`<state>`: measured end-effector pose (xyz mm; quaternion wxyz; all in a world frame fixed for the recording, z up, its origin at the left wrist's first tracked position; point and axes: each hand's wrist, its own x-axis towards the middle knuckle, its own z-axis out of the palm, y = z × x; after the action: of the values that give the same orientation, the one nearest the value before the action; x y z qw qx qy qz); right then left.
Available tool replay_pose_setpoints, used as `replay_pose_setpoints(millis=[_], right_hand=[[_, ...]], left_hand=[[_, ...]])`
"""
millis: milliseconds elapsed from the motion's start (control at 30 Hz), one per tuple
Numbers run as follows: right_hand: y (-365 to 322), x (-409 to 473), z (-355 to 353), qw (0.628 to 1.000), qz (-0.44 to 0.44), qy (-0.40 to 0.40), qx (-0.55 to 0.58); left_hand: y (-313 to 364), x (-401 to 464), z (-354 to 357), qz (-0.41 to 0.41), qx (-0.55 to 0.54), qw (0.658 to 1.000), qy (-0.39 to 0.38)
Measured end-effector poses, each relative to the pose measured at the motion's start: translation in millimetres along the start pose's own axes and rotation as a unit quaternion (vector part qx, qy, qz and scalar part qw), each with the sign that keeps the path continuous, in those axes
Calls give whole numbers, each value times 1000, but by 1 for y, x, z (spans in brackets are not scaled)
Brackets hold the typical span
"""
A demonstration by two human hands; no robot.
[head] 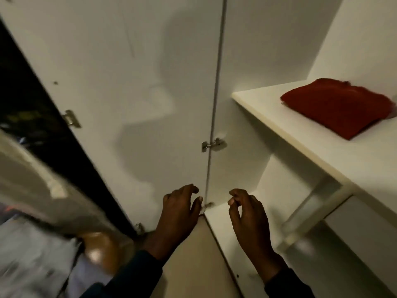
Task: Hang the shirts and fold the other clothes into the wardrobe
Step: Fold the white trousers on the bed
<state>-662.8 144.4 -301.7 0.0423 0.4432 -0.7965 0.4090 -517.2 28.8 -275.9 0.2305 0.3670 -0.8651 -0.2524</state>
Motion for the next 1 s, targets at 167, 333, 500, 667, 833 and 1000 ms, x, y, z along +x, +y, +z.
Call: replay_pose_setpoints(millis=[167,333,500,667,833,1000], right_hand=[[-46,-70,41,990,-32,-133,27],[-92,-114,83,967,-99,-232,31],[-134,-146,128,938,-188,-293,-11],[-166,-159,187,891,-230,-390,-23],[-213,-151,263,850,-228,-472,-56],[-264,-126,352,839,-210,-500,-43]], left_hand=[[-58,-98,-27,-110,-4,993,38],[-106,-179,-60,-171,34,982,77],[-164,-237,-95,-277,92,954,76],[-227,-272,-130,-385,83,915,90],[-286,-279,-165,-457,72,878,125],[-348,-269,-193,-512,54,844,151]])
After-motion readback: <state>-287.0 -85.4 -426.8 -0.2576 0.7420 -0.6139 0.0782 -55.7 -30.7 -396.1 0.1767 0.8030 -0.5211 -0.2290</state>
